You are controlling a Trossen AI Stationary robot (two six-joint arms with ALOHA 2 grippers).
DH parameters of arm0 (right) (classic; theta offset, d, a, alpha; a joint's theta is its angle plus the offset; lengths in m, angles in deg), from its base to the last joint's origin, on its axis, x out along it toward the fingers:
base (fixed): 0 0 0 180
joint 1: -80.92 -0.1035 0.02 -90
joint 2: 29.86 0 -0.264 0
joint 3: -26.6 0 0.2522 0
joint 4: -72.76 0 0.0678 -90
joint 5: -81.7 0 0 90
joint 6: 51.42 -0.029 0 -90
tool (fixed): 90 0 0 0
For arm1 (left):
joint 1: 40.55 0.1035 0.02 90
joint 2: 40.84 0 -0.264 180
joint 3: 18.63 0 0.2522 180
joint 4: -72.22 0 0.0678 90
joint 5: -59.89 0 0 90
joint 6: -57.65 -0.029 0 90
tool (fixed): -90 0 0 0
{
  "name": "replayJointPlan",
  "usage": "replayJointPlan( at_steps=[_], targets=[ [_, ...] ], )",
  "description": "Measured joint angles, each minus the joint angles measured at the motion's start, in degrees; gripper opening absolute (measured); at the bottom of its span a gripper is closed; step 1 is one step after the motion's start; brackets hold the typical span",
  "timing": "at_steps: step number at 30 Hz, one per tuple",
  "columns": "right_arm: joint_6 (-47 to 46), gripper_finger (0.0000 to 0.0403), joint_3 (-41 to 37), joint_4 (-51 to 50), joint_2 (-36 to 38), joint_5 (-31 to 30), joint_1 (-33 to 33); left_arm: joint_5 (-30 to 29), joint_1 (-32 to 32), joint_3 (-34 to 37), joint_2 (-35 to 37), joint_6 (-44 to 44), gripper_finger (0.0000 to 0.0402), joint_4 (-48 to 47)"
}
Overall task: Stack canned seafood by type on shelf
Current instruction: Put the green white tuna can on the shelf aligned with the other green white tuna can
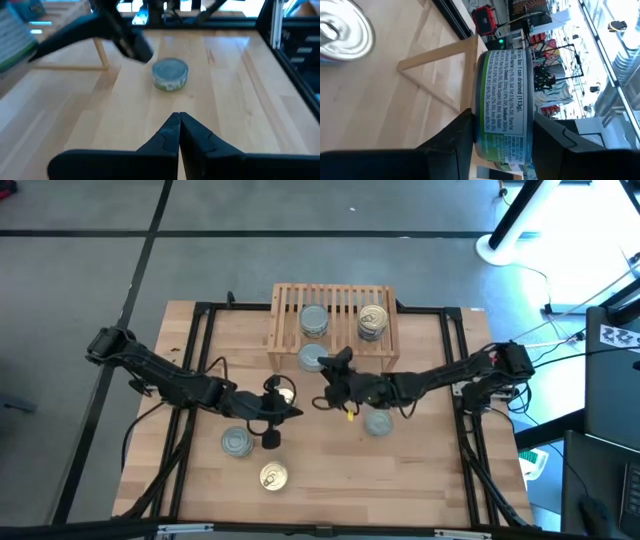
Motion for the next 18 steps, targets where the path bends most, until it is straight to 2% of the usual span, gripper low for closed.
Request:
replayJointPlan(
  at_steps=[6, 11, 18],
  targets=[
    [-0.07, 0.0151, 0.0, -1.42, 0.0, 4.97, 2.52, -4.02, 0.58, 0.0, 0.0, -3.35, 0.0003, 5.76],
    [-0.07, 0.0151, 0.0, -1.55, 0.0, 5.28, 3.14, -8.24, 3.98, 0.0, -0.02, -4.62, 0.0002, 9.04],
    [-0.09, 0.0151, 0.0, -2.12, 0.0, 7.52, 3.94, -8.53, 9.68, 0.0, -0.02, -4.52, 0.0002, 10.55]
  ],
)
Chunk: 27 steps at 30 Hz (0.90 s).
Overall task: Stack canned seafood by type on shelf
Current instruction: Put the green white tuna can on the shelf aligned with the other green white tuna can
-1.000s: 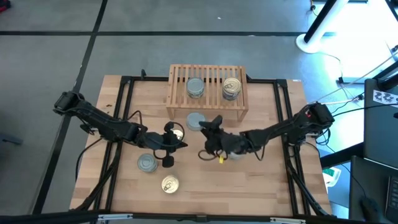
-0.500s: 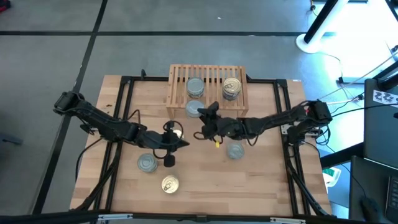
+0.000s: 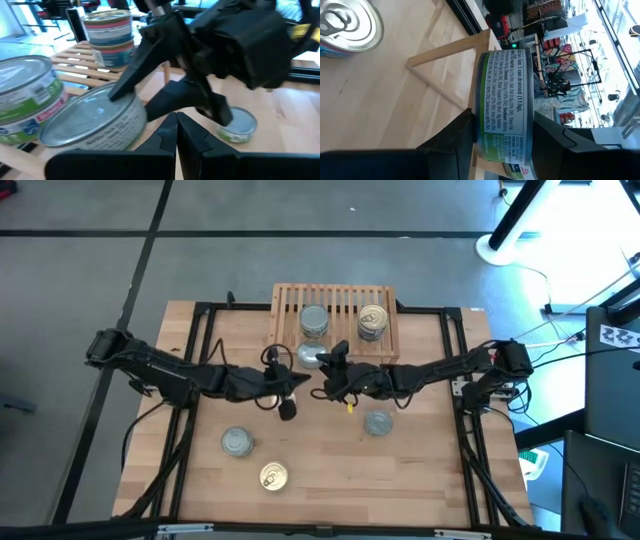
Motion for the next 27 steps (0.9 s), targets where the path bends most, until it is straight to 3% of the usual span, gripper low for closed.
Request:
replayJointPlan(
  at_steps=[12, 27],
  targets=[
    [0.0, 0.0151, 0.0, -0.4, 0.0, 0.25, 2.18, 0.31, 4.91, 0.0, -0.06, 0.0, 0.0002, -0.02],
    [0.09, 0.0151, 0.0, -1.2, 0.0, 1.77, 2.29, 3.11, 9.08, 0.0, -5.35, 0.19, 0.0001, 4.1]
  ],
)
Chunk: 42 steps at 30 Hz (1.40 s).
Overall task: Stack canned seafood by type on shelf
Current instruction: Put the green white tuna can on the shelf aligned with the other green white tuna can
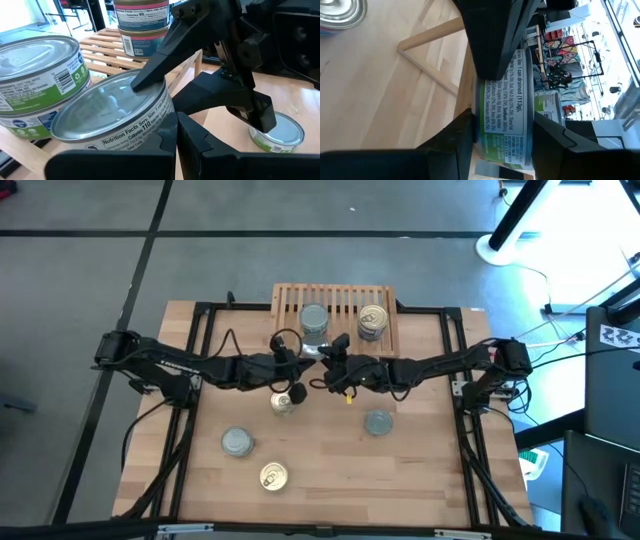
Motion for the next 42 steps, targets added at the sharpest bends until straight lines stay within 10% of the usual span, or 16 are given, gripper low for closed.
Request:
replayJointPlan(
  at_steps=[19, 31, 42],
  targets=[
    [-0.11, 0.0155, 0.0, -0.44, 0.0, 0.43, 0.0, -0.02, 0.65, 0.0, -0.09, -0.01, 0.0003, 0.53],
    [-0.17, 0.0259, 0.02, -0.42, 0.0, 3.52, -0.37, -1.09, 3.14, 0.0, -0.15, 0.01, 0.0004, 0.62],
    [-0.13, 0.0271, 0.02, -0.07, 0.0, -1.16, -0.31, 1.66, 4.08, 0.0, -0.14, -0.01, 0.0004, 0.57]
  ],
)
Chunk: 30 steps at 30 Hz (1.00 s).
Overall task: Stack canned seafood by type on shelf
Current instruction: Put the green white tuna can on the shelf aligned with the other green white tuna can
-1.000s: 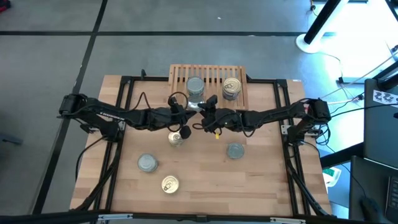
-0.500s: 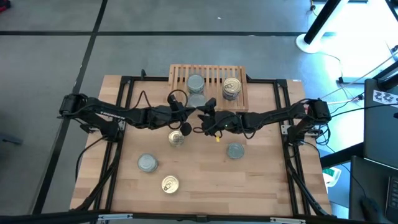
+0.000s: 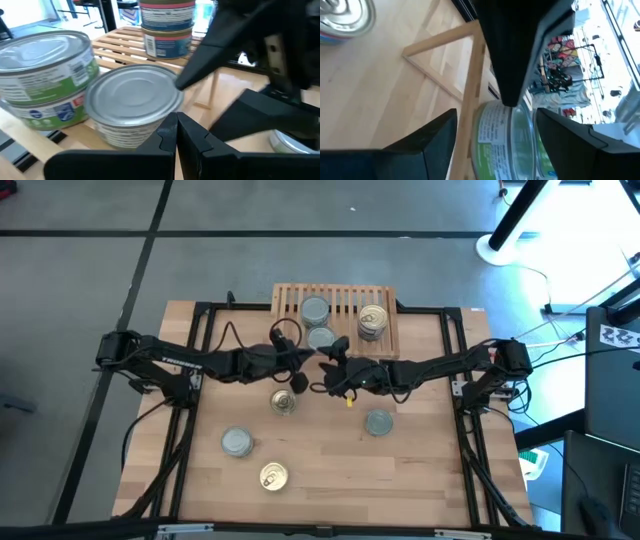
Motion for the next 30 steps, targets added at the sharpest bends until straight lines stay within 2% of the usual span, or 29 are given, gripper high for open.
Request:
replayJointPlan(
  at_steps=[12, 30],
  targets=[
    [2.91, 0.027, 0.0, 0.96, 0.0, -5.31, 0.54, 1.47, -1.18, 0.0, 0.02, 0.12, 0.0004, -0.02],
    [3.04, 0.027, 0.0, 0.98, -0.02, 3.77, 7.36, 1.6, -9.39, -0.01, 0.09, 0.01, 0.0004, -0.02]
  ],
)
